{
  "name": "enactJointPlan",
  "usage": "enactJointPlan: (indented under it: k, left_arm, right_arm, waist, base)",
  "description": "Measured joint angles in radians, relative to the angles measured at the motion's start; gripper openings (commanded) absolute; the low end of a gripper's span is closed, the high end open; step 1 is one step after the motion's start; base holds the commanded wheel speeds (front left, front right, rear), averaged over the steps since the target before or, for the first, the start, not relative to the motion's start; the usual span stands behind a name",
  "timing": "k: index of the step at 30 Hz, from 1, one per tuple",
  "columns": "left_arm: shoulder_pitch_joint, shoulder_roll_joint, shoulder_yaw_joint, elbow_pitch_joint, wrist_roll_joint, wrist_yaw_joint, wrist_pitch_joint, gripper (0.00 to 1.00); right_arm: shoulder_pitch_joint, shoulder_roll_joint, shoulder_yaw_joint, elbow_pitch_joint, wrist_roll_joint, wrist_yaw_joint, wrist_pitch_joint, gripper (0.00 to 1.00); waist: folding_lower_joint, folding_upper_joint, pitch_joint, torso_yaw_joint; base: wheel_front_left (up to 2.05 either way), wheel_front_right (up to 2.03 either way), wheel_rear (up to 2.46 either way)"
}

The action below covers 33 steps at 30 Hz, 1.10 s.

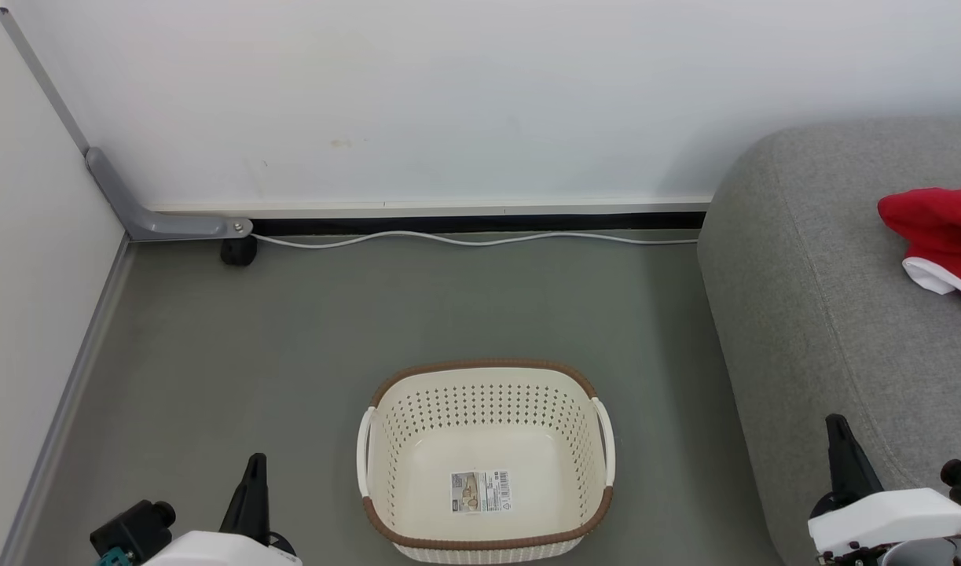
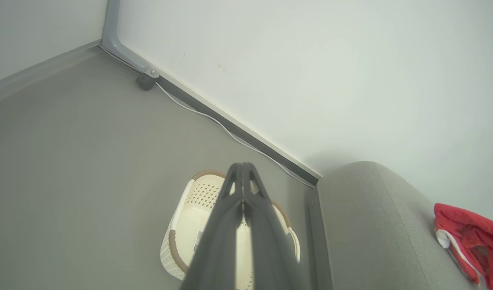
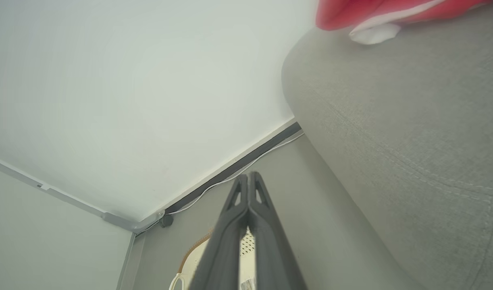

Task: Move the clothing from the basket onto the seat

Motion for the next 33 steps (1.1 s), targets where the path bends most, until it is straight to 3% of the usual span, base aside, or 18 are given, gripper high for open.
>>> enactJointPlan:
  k: [33]
  left_arm:
    - [-0.018,0.000,0.052,-0.040,-0.354,-0.031,0.098,0.00]
  right_arm:
    - [0.000,0.009,-0.043,-0.052,0.361,0.000,0.093,0.00]
  waist:
    - [-0.0001,0.0000,-0.009,-0.002]
  base:
    - [0.00,0.00,0.00]
